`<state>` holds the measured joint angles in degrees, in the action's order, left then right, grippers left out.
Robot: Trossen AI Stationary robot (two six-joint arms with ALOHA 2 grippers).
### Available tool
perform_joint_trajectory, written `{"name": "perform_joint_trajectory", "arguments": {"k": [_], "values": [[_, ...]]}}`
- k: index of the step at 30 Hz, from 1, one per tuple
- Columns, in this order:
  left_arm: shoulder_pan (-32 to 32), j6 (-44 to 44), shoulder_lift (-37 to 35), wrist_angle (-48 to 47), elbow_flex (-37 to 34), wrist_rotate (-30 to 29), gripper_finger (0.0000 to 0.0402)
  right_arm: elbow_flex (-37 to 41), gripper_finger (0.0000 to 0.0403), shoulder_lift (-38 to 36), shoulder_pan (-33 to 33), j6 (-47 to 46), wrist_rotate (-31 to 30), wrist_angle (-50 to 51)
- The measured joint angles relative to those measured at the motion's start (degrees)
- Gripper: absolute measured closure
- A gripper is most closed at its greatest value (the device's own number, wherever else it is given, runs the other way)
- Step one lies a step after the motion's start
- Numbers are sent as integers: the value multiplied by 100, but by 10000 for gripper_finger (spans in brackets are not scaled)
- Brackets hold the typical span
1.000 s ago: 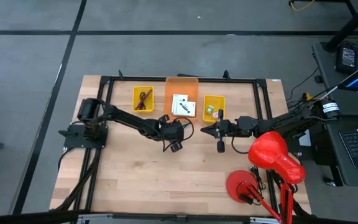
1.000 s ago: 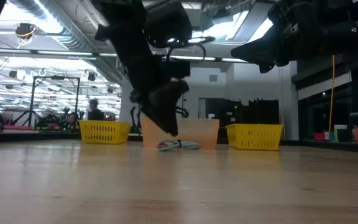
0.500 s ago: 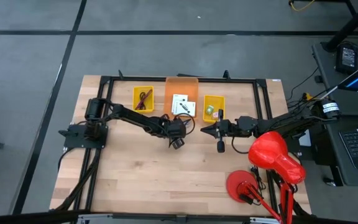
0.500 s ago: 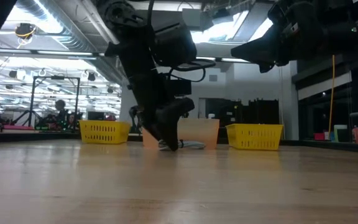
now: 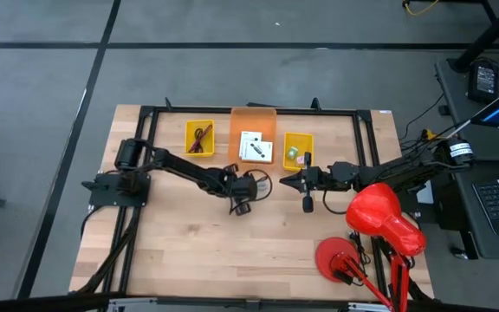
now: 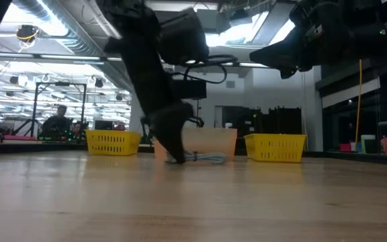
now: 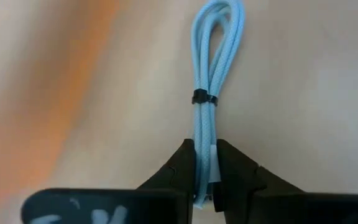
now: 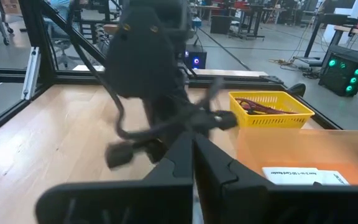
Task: Pick and place items into bin
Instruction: Put the blue charger cable into the left yellow bin
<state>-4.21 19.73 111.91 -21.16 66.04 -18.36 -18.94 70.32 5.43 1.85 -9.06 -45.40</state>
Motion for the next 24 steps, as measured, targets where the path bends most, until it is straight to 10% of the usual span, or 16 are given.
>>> {"name": "perform_joint_trajectory", "arguments": {"k": [24], "values": [[-443, -1595, -2273, -499, -13, 670, 364, 0, 402, 1, 0, -2, 2, 10]]}}
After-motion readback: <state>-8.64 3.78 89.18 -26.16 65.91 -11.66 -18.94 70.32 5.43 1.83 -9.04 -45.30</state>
